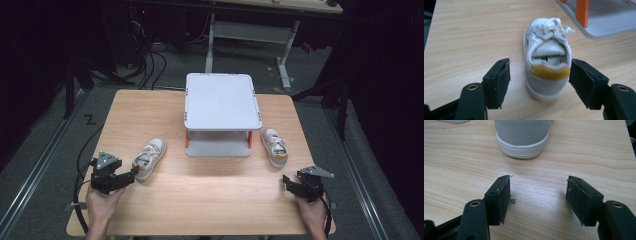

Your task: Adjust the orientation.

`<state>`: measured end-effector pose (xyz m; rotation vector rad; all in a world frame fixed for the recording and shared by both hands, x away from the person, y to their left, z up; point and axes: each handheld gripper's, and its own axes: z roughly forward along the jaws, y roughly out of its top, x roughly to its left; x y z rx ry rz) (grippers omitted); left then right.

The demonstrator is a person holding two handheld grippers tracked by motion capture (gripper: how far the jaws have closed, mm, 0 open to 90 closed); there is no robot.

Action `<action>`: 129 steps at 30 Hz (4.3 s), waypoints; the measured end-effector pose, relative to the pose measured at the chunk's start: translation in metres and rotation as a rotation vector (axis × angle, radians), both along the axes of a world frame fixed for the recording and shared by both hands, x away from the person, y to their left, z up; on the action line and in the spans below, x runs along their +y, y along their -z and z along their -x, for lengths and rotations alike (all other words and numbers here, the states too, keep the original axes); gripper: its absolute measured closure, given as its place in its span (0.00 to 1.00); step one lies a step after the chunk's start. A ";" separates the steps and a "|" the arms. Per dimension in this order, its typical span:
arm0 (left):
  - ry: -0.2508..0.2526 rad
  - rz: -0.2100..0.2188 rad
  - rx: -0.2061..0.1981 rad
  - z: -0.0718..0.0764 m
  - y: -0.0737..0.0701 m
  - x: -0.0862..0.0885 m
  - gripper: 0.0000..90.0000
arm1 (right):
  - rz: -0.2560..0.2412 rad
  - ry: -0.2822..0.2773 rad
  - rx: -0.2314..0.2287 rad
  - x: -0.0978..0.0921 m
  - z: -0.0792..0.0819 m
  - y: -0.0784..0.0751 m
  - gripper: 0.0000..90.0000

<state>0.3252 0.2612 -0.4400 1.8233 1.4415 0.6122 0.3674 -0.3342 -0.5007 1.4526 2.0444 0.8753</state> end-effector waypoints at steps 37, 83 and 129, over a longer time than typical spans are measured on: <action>0.101 -0.104 0.107 -0.040 0.002 -0.024 0.94 | 0.000 -0.001 0.002 0.000 0.000 0.000 0.40; 0.300 -0.089 0.117 -0.011 0.008 -0.182 0.89 | -0.001 0.003 0.002 0.001 0.001 0.000 0.40; -0.008 0.054 0.018 -0.015 0.047 -0.047 0.40 | -0.093 -0.031 -0.032 -0.008 0.006 -0.015 0.60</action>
